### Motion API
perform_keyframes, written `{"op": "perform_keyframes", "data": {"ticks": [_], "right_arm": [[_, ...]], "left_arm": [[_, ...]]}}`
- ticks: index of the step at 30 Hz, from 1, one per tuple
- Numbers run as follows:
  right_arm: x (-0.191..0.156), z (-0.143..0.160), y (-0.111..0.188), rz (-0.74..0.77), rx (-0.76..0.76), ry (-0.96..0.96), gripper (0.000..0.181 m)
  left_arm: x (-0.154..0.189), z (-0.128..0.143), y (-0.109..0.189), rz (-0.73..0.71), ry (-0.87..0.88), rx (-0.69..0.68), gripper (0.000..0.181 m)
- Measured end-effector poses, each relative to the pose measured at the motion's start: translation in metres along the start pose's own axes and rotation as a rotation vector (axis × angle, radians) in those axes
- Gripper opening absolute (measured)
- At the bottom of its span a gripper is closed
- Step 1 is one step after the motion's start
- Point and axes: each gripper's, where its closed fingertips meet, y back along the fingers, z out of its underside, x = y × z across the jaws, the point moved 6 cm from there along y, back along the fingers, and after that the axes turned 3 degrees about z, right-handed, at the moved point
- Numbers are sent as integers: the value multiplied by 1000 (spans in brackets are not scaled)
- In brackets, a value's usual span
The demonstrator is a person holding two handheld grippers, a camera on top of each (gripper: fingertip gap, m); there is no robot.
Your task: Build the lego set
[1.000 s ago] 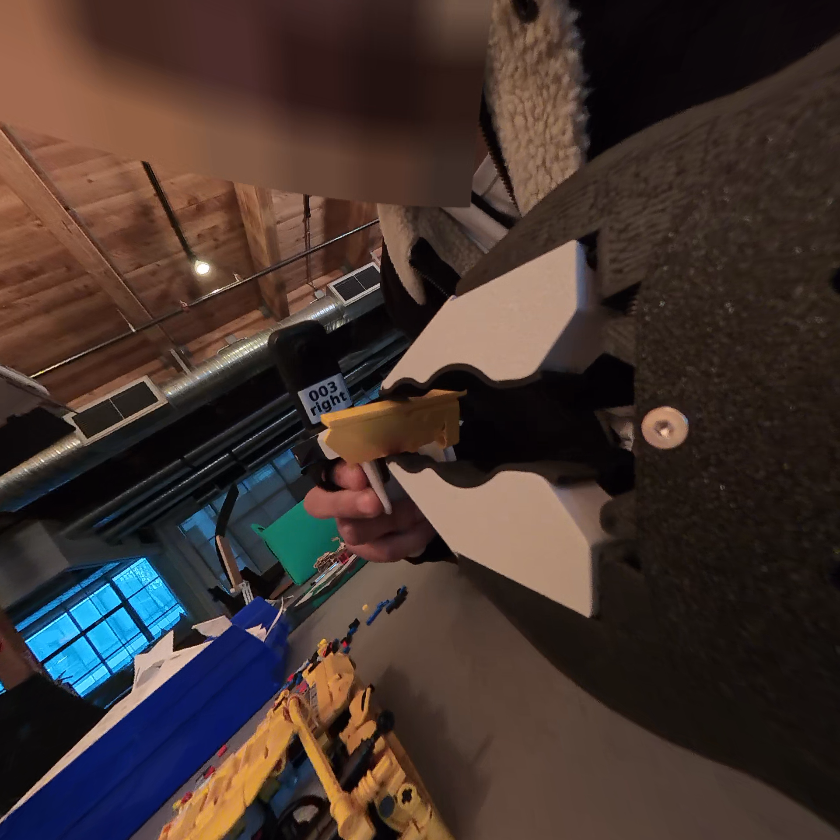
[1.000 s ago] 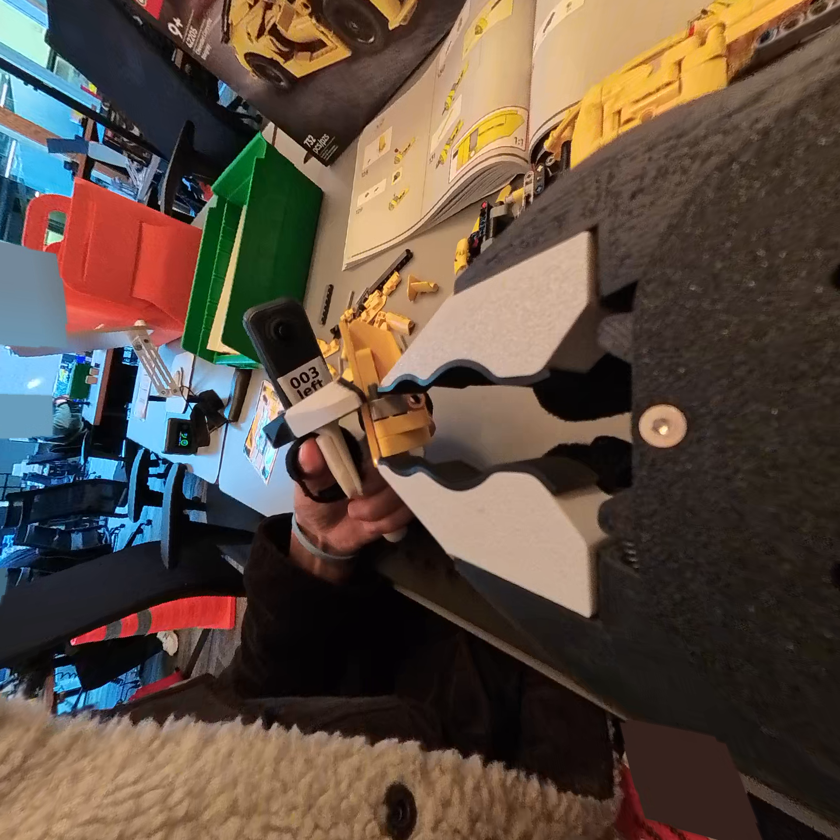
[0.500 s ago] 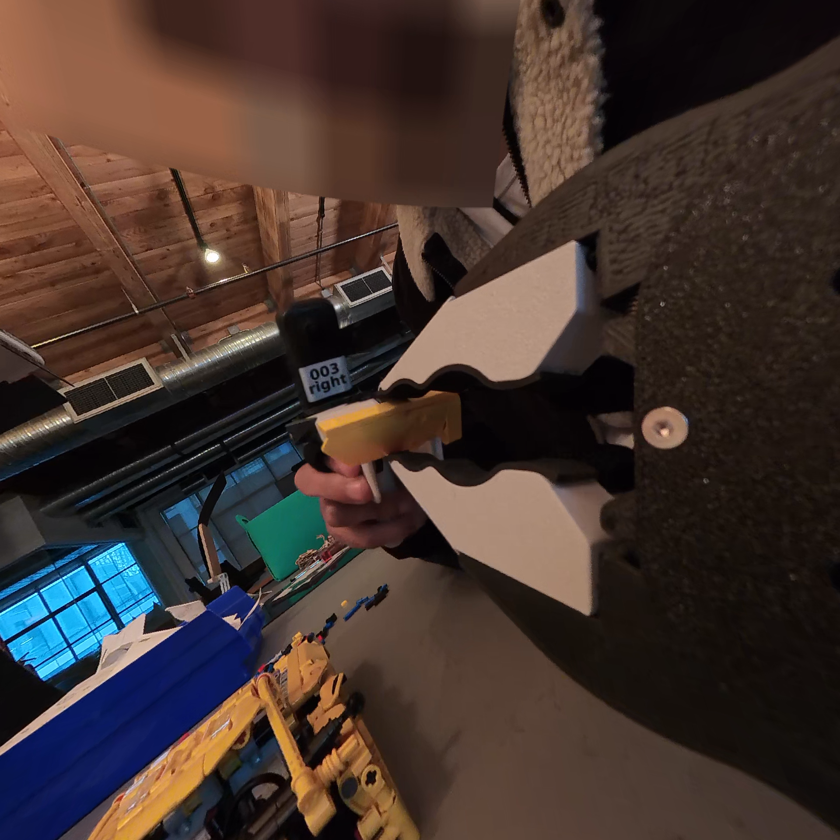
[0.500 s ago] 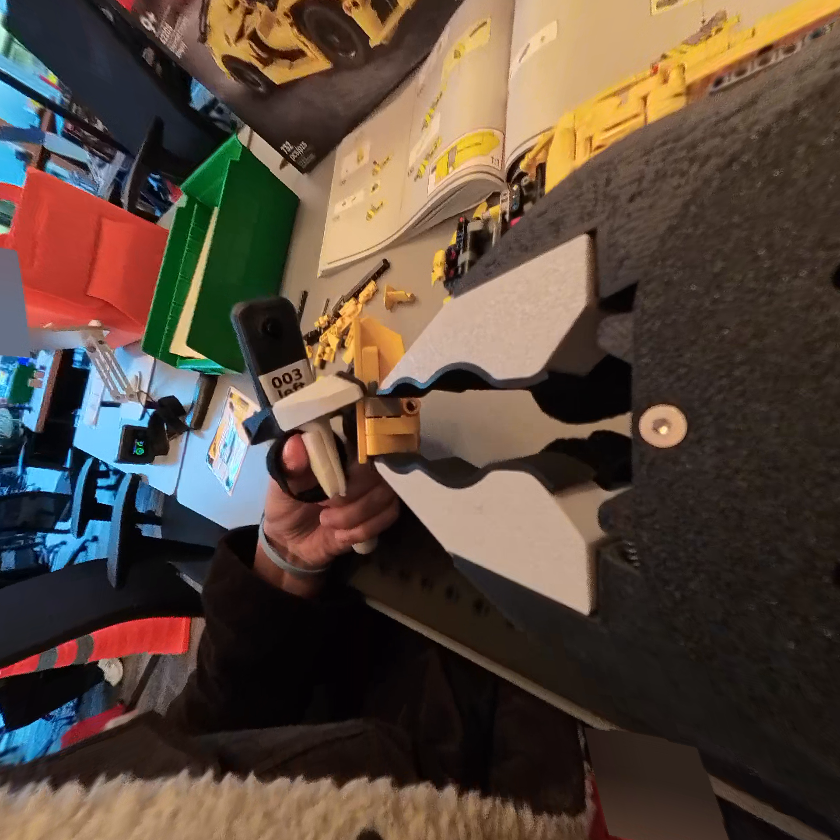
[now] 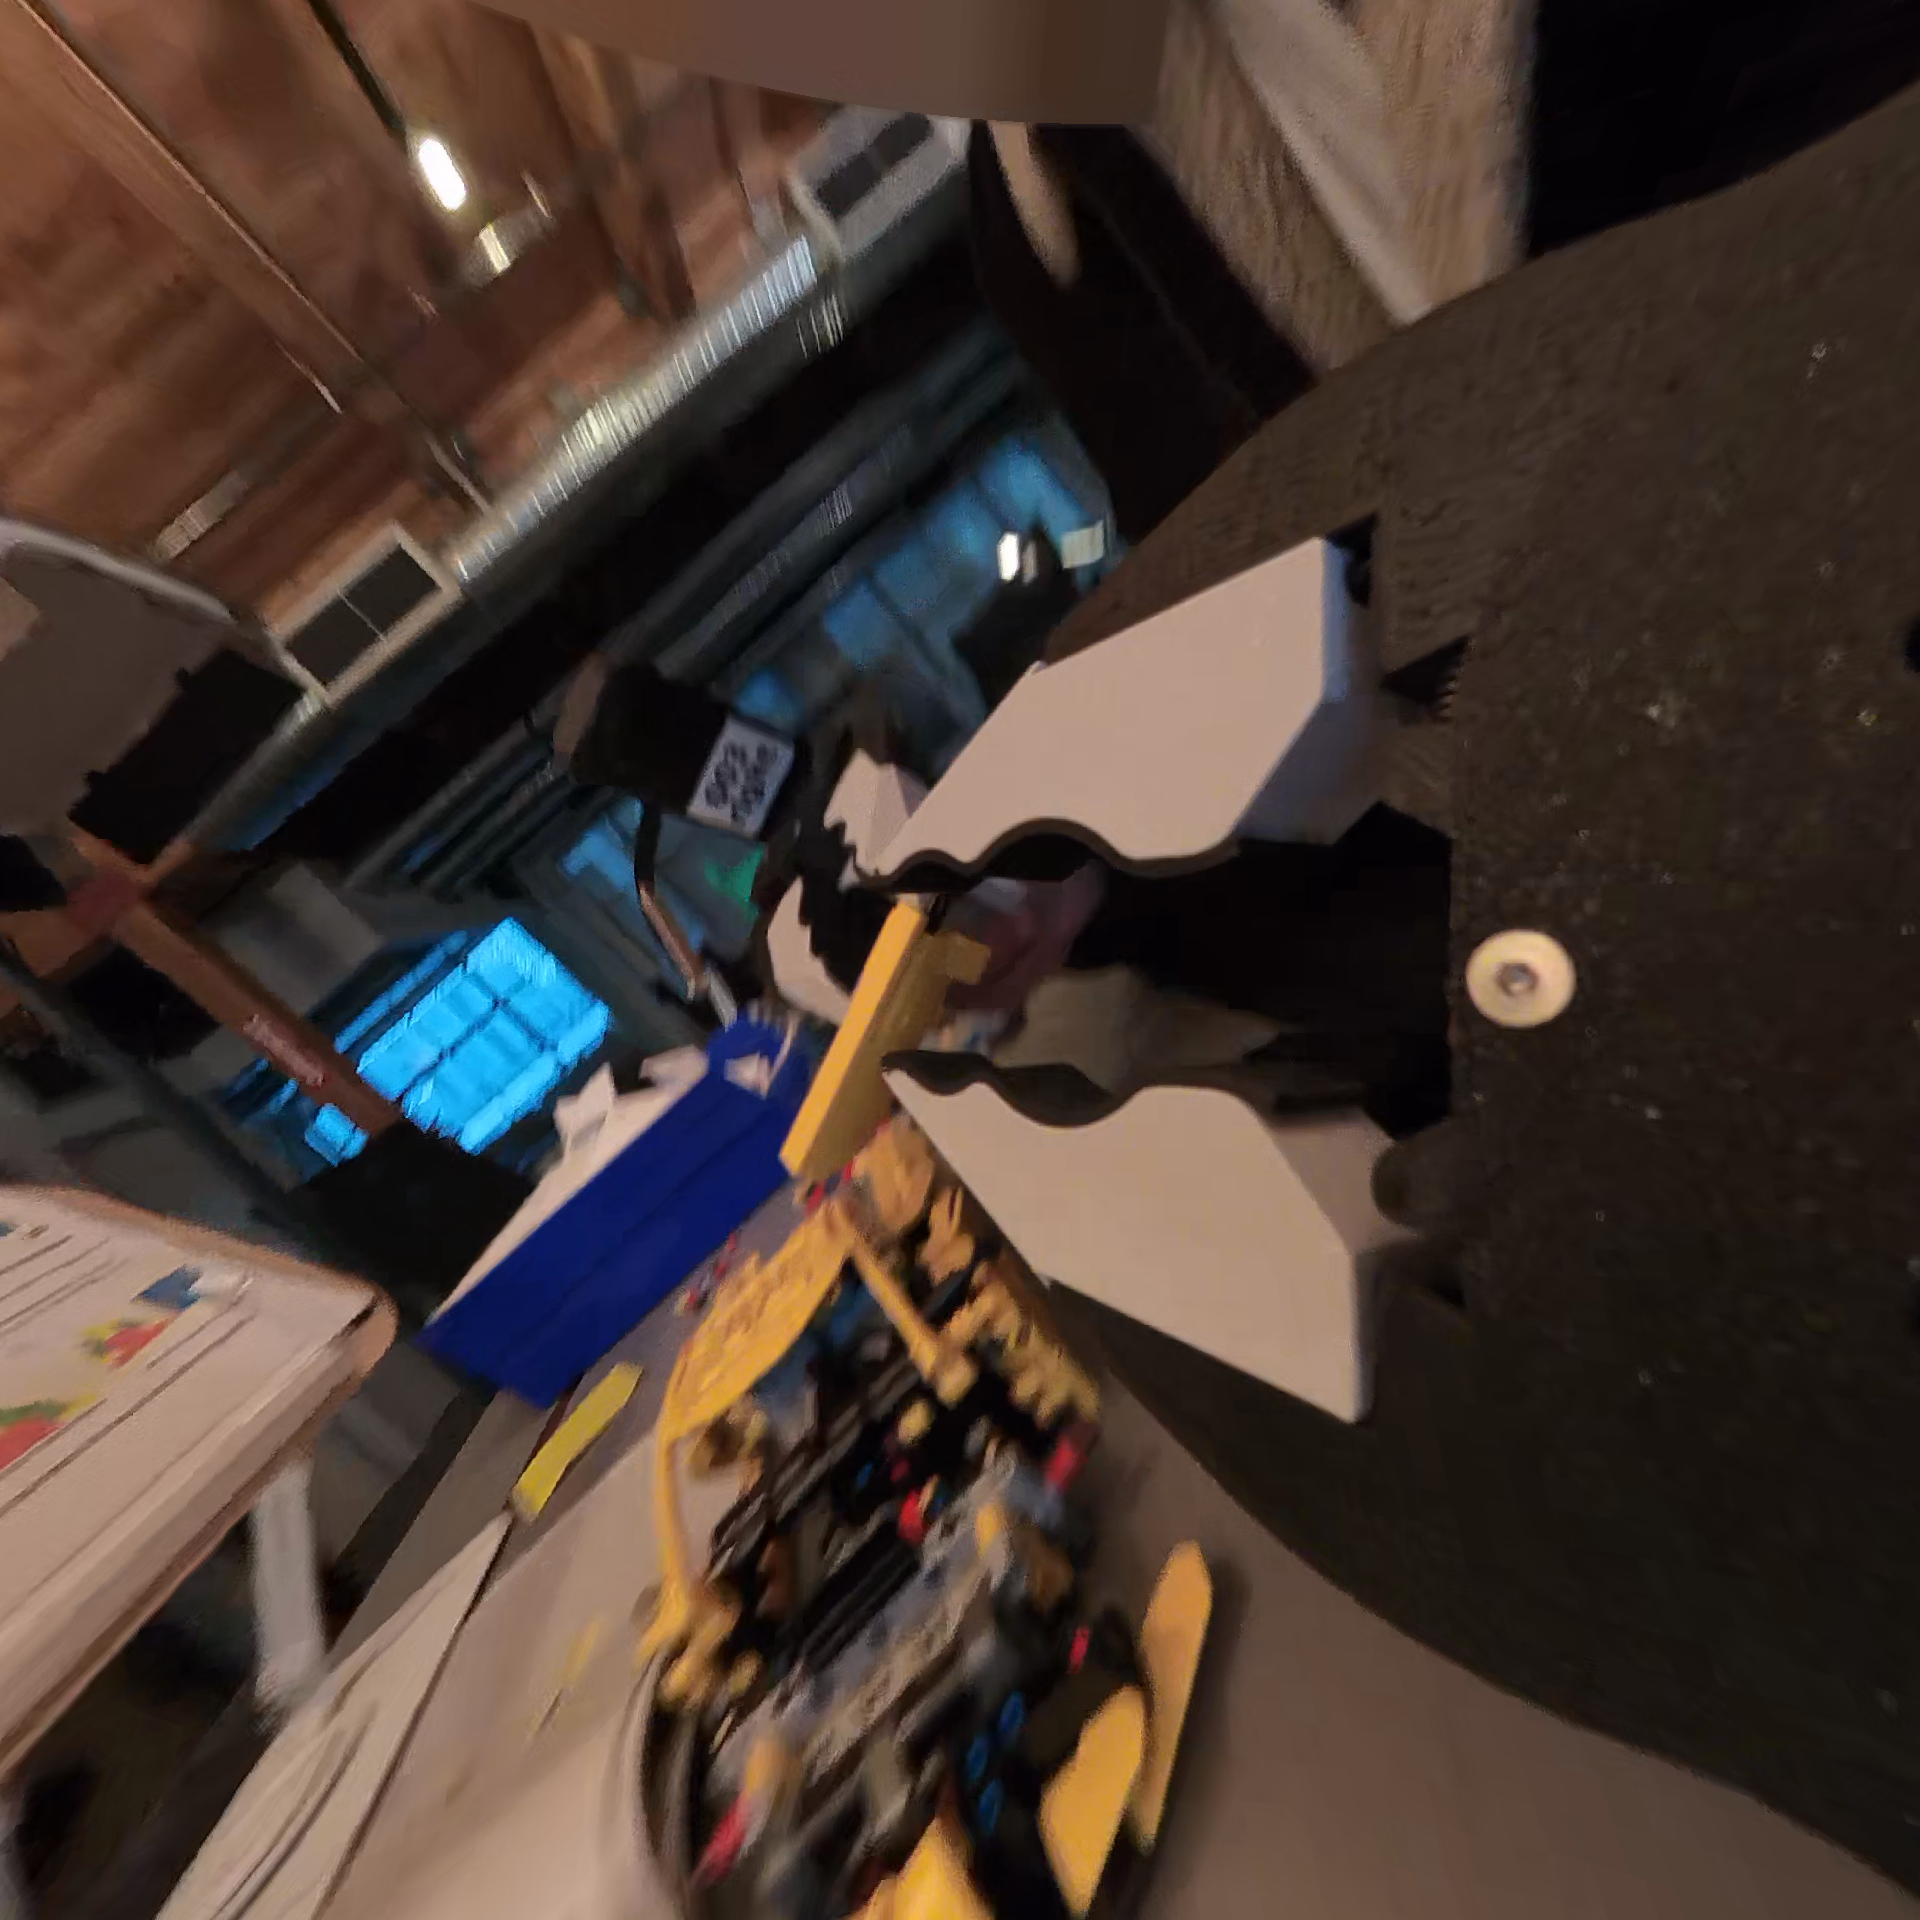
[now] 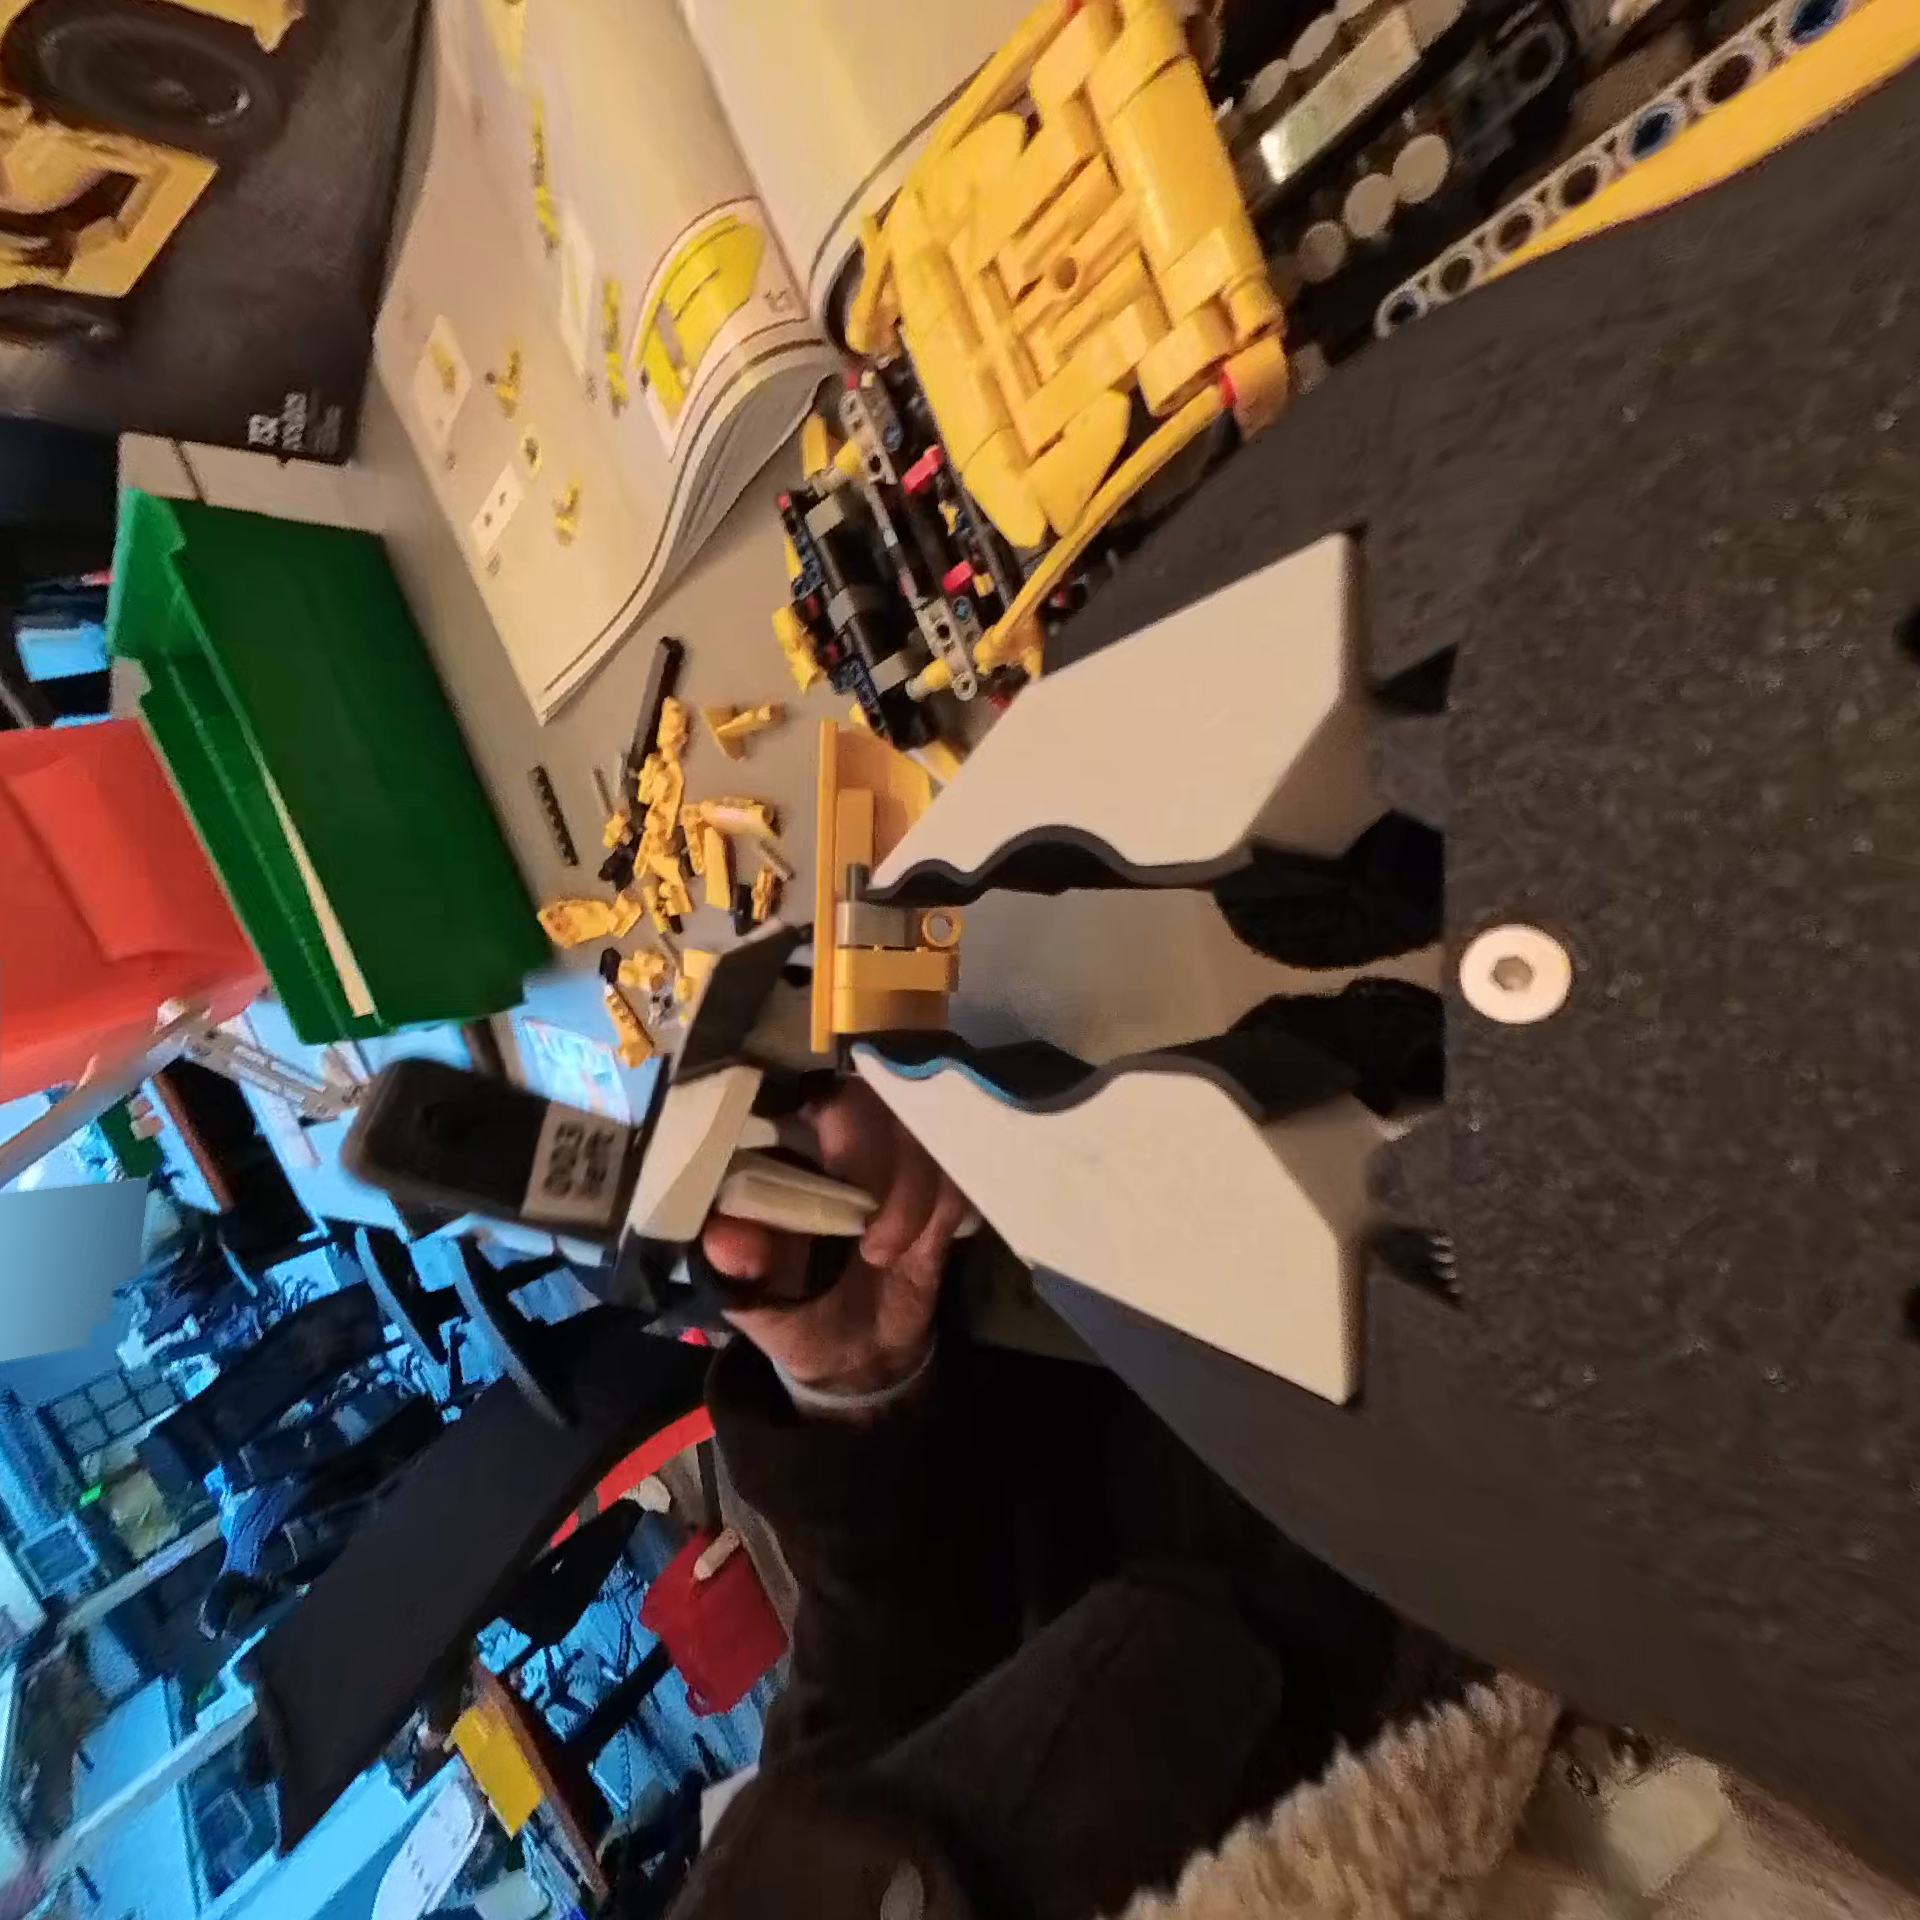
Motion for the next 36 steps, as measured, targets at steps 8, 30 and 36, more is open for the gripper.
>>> {"op": "perform_keyframes", "data": {"ticks": [8, 30, 36], "right_arm": [[-4, 17, 15, 173, -121, -120, 24], [16, 80, 19, 488, -597, -200, 24], [18, 85, 17, 411, -570, -250, 24]], "left_arm": [[-1, -7, 12, -230, -280, 17, 26], [-7, -2, 8, -196, -180, -26, 26], [-8, -1, 7, -200, -164, -37, 26]]}}
